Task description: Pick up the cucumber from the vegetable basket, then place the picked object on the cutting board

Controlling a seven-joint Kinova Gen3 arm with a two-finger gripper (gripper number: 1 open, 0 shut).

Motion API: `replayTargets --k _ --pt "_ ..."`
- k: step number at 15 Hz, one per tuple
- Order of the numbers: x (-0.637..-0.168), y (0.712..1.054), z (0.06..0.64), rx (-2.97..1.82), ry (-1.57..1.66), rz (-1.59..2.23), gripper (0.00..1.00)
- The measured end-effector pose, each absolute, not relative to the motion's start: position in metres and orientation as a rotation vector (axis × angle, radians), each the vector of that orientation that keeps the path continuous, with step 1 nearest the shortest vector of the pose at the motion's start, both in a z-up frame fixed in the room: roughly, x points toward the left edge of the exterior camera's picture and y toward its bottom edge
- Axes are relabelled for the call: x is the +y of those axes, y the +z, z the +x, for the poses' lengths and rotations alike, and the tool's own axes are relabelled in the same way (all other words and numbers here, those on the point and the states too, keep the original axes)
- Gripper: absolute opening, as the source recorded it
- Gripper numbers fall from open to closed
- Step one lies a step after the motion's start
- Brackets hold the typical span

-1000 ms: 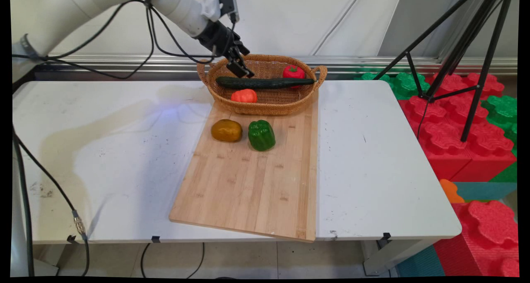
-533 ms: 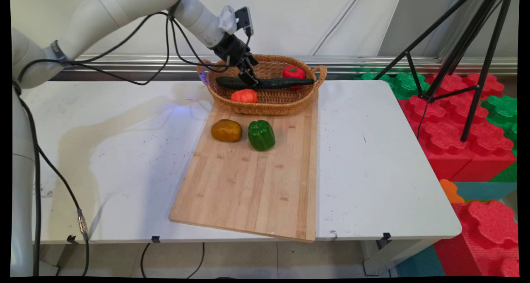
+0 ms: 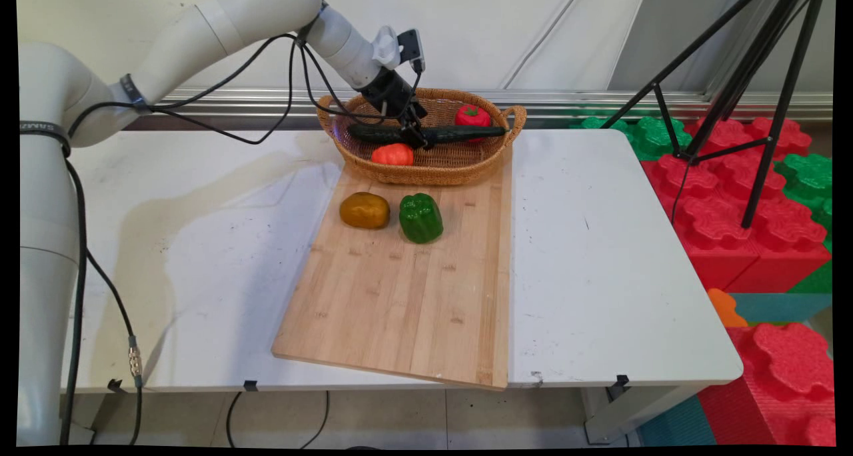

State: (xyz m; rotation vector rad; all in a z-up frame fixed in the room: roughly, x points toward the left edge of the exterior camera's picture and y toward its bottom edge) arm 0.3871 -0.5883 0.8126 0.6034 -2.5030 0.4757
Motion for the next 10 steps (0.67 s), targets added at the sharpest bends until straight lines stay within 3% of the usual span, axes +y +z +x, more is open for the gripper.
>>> replayTargets --k 4,5,10 --pt "-0.5961 0.8057 0.3839 -2.505 0.473 0.603 1.0" --pt "-0.5975 0.8044 0.3836 -2.505 0.473 0.602 0.0" --pt "-0.6001 0.801 0.3834 -2.514 0.469 0.587 0.0"
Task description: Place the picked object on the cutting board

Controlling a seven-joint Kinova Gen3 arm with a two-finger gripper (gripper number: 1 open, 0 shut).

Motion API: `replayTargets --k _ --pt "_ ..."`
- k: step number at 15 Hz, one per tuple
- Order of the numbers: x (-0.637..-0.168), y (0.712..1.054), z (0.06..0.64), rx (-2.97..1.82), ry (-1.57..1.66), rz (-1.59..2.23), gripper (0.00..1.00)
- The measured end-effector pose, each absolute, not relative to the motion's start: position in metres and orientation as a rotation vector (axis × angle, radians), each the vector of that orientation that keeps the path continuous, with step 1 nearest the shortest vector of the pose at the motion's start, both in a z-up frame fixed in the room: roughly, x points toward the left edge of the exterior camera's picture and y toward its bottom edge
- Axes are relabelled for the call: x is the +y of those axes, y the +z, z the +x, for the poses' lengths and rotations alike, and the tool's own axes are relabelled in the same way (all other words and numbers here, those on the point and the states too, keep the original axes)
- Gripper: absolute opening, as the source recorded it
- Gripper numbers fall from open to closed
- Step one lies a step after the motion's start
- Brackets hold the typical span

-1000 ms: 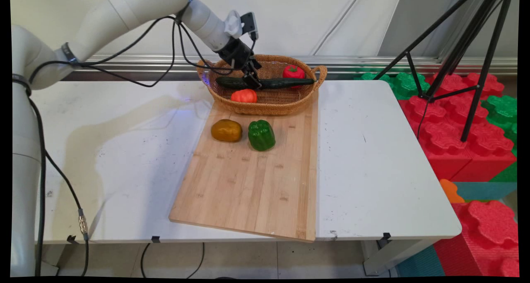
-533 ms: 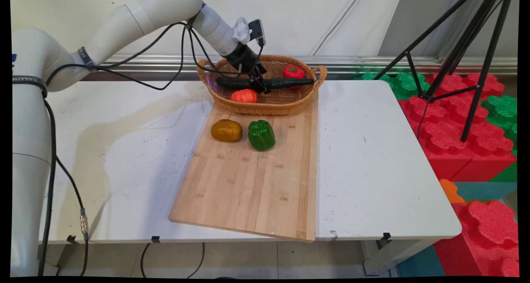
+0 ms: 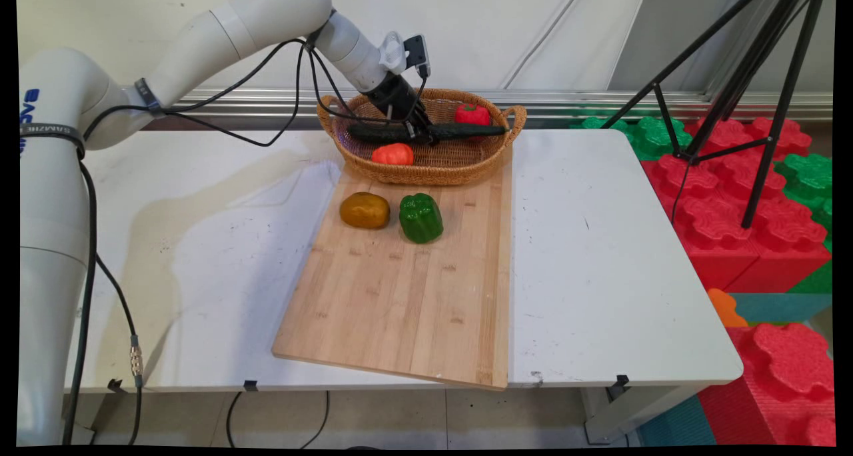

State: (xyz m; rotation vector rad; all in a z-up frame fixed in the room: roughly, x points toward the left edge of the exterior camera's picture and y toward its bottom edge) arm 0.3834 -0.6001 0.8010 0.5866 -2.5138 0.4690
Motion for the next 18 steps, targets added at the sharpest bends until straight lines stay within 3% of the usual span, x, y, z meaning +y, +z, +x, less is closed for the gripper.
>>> replayTargets --k 9,18 --pt "-0.594 0.818 0.391 -2.535 0.515 0.501 0.0" --pt "-0.566 0.863 0.412 -2.526 0.591 0.398 0.0"
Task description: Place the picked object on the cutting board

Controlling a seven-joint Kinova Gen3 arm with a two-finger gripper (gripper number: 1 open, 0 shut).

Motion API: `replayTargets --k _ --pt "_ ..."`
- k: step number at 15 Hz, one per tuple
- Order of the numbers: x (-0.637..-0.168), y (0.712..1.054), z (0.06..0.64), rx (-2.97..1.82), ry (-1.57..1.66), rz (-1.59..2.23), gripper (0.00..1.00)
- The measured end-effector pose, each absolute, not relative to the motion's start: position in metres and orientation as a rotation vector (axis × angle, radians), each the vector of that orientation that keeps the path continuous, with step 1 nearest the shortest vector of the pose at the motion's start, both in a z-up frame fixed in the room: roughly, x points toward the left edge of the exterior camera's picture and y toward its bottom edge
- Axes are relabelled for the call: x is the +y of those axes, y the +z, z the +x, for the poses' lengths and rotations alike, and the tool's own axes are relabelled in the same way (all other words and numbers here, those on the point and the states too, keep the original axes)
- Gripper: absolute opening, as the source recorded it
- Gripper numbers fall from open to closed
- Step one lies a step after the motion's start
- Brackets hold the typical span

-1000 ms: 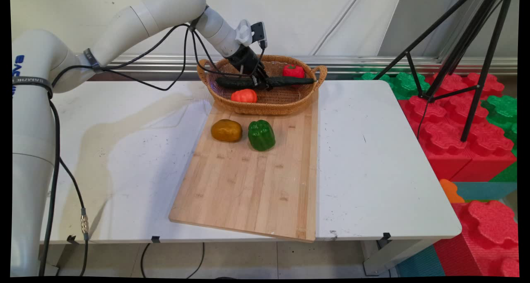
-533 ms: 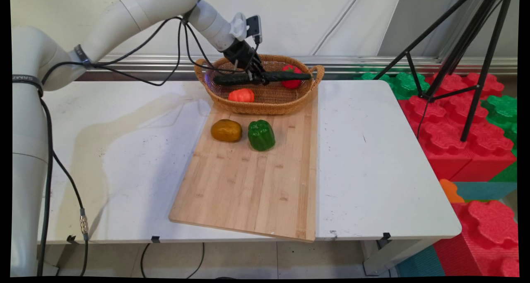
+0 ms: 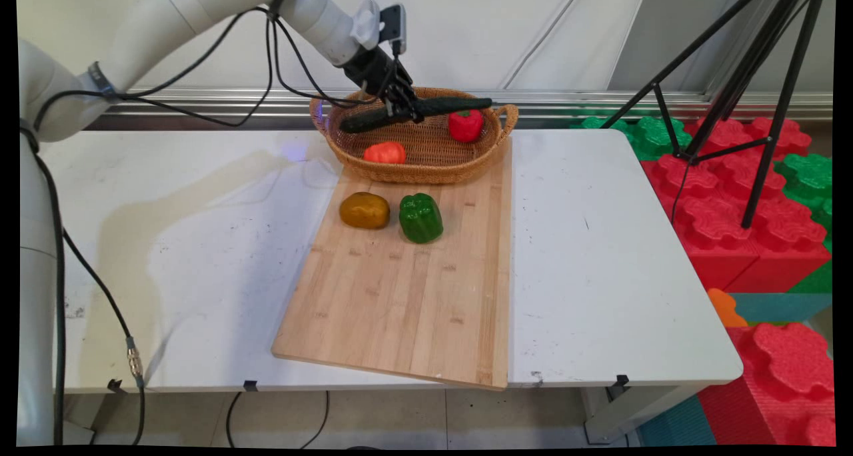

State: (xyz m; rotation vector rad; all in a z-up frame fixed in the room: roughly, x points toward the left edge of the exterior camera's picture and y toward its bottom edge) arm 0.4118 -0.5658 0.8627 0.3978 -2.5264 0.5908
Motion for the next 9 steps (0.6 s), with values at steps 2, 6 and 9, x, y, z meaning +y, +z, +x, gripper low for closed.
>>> replayTargets --k 2,6,9 --pt "-0.557 0.876 0.416 -2.512 0.607 0.381 0.0" --pt "-0.538 0.9 0.422 -2.474 0.632 0.369 0.0" --pt "-0.524 0.915 0.426 -2.453 0.64 0.362 0.0"
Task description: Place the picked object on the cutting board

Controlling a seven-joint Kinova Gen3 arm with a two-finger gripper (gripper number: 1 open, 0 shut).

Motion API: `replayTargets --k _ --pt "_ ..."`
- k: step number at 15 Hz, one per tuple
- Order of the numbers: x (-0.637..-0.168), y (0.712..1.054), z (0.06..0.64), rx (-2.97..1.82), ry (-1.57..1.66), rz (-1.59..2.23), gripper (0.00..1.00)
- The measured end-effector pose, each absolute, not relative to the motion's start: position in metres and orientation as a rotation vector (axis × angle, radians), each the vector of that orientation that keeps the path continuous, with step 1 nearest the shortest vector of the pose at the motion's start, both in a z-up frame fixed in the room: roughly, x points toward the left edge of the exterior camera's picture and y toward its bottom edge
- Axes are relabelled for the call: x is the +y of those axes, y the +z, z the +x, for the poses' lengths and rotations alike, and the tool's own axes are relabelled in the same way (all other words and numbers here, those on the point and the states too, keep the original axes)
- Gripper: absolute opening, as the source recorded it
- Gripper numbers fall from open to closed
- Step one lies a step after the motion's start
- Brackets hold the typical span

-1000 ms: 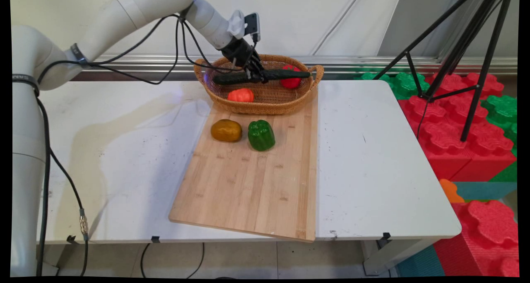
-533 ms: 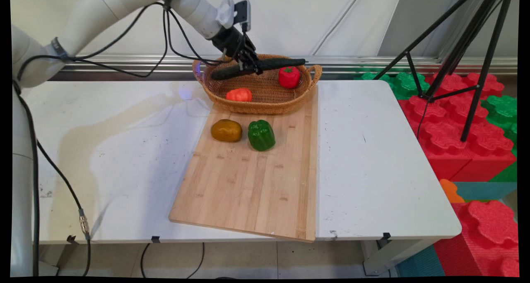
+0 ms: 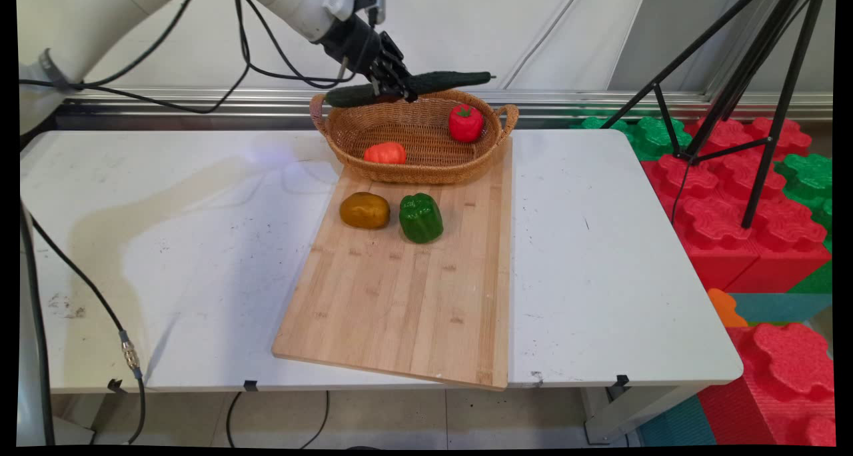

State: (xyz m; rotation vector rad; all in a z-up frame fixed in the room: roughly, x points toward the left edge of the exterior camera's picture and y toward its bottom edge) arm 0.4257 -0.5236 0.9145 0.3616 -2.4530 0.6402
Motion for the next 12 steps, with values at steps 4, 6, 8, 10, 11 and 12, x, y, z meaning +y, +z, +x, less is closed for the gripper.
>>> replayTargets --k 4,6,8,10,11,12 --pt "-0.492 0.939 0.431 -2.413 0.637 0.36 0.0" --pt "-0.478 0.947 0.433 -2.396 0.627 0.365 0.0" --pt "-0.462 0.954 0.434 -2.383 0.61 0.37 0.0" --pt "-0.445 0.959 0.434 -2.379 0.585 0.373 0.0" --pt "-0.436 0.96 0.434 -2.378 0.567 0.375 0.0" --pt "-0.427 0.96 0.434 -2.378 0.548 0.378 0.0"
